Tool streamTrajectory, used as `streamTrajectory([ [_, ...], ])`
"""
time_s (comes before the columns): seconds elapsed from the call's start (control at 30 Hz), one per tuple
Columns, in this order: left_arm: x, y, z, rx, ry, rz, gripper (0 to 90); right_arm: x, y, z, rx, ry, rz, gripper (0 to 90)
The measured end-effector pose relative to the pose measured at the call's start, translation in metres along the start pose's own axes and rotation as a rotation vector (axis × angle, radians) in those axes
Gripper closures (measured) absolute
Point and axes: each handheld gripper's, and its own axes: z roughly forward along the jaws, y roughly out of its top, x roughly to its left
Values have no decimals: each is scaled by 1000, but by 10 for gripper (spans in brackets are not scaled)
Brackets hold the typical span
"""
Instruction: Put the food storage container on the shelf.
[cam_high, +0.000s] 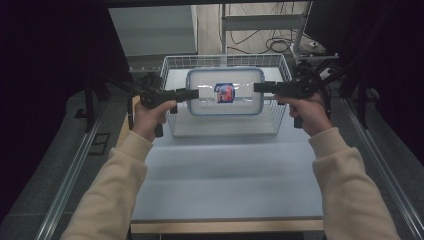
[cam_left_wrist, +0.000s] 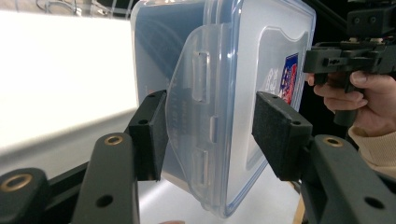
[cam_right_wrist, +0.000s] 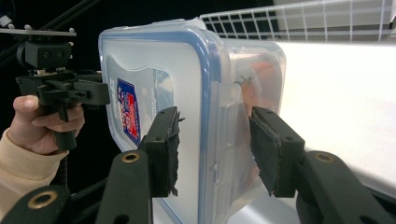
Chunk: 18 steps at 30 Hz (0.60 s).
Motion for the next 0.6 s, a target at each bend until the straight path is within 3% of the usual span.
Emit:
streamTrajectory([
  [0.2, 15, 21, 11, 14, 6, -18, 470, -13, 21, 11, 10, -11, 30, 530],
  [0.6, 44, 30, 26, 46, 15, -94, 470, -39, 37, 38, 45, -33, 97, 521],
])
